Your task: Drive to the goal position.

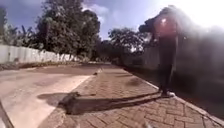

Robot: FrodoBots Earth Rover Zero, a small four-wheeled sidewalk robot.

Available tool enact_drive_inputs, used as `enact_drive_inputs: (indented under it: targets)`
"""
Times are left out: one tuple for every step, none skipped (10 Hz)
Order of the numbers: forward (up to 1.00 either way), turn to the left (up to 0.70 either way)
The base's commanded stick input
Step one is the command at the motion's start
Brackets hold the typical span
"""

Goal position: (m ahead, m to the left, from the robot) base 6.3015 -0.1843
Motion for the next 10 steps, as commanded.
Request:
enact_drive_inputs:
  targets:
    - [0.70, 0.00]
    - [0.70, 0.00]
    - [0.70, 0.00]
    - [0.69, 0.00]
    - [0.68, 0.00]
    - [0.68, 0.00]
    - [0.68, 0.00]
    - [0.70, 0.00]
    - [0.70, 0.00]
    - [0.70, 0.00]
